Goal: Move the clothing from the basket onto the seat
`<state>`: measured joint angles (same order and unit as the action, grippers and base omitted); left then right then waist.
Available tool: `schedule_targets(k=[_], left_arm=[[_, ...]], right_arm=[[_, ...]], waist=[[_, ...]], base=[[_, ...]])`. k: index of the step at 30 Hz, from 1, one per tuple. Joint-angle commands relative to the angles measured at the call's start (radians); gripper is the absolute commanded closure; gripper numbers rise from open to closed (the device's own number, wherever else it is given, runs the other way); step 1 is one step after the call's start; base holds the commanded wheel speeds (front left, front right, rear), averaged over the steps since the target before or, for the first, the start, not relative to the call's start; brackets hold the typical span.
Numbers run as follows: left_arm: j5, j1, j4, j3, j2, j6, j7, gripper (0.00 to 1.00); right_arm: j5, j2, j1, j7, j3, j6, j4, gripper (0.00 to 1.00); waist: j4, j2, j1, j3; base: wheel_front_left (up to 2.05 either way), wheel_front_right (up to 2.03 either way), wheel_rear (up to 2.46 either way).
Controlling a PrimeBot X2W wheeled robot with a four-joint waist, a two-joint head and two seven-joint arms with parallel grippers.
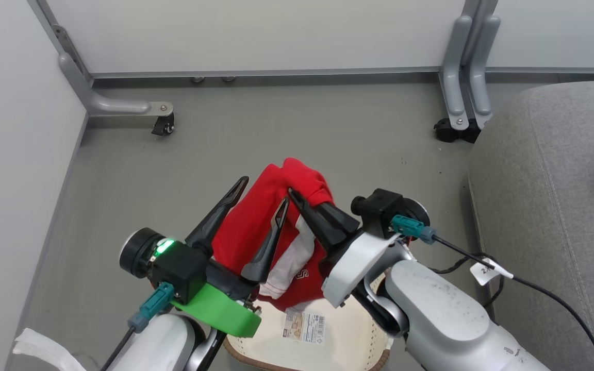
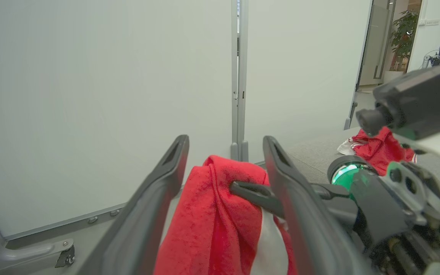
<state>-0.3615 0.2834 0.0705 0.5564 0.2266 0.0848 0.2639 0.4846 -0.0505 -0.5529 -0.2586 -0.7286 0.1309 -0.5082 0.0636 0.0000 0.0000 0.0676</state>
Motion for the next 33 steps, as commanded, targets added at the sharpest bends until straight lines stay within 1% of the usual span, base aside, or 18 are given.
schedule_targets(k=[1, 5, 11, 17, 23, 33], left_arm=[[0.019, -0.009, 0.007, 0.01, 0.017, 0.003, -0.004, 0.0], [0.044, -0.015, 0.016, 0.045, 0.05, 0.012, -0.022, 0.0], [0.056, -0.027, 0.015, 0.1, 0.095, 0.029, -0.057, 0.0], [0.043, -0.039, 0.007, 0.138, 0.125, 0.036, -0.082, 0.0], [0.029, -0.043, -0.014, 0.17, 0.147, 0.039, -0.097, 0.0], [0.014, -0.044, -0.058, 0.205, 0.167, 0.04, -0.118, 0.0]], right_arm=[[-0.019, -0.002, 0.015, -0.007, 0.029, 0.0, -0.001, 1.0], [-0.056, -0.017, 0.031, -0.007, 0.105, 0.0, 0.016, 1.0], [-0.107, -0.039, 0.07, -0.007, 0.207, 0.0, 0.057, 1.0], [-0.139, -0.047, 0.12, 0.001, 0.296, 0.0, 0.104, 1.0], [-0.158, -0.041, 0.168, 0.02, 0.368, 0.0, 0.152, 1.0], [-0.182, -0.032, 0.238, 0.041, 0.466, 0.0, 0.222, 1.0]], waist=[[-0.009, 0.0, 0.0, 0.008], [-0.029, 0.0, 0.0, 0.019], [-0.092, 0.0, 0.0, 0.032], [-0.185, 0.0, 0.0, 0.042], [-0.292, 0.0, 0.0, 0.06], [-0.444, 0.0, 0.0, 0.082]], base=[[0.0, 0.0, 0.0], [0.0, 0.0, 0.0], [0.0, 0.0, 0.0], [0.0, 0.0, 0.0], [0.0, 0.0, 0.0], [0.0, 0.0, 0.0]])
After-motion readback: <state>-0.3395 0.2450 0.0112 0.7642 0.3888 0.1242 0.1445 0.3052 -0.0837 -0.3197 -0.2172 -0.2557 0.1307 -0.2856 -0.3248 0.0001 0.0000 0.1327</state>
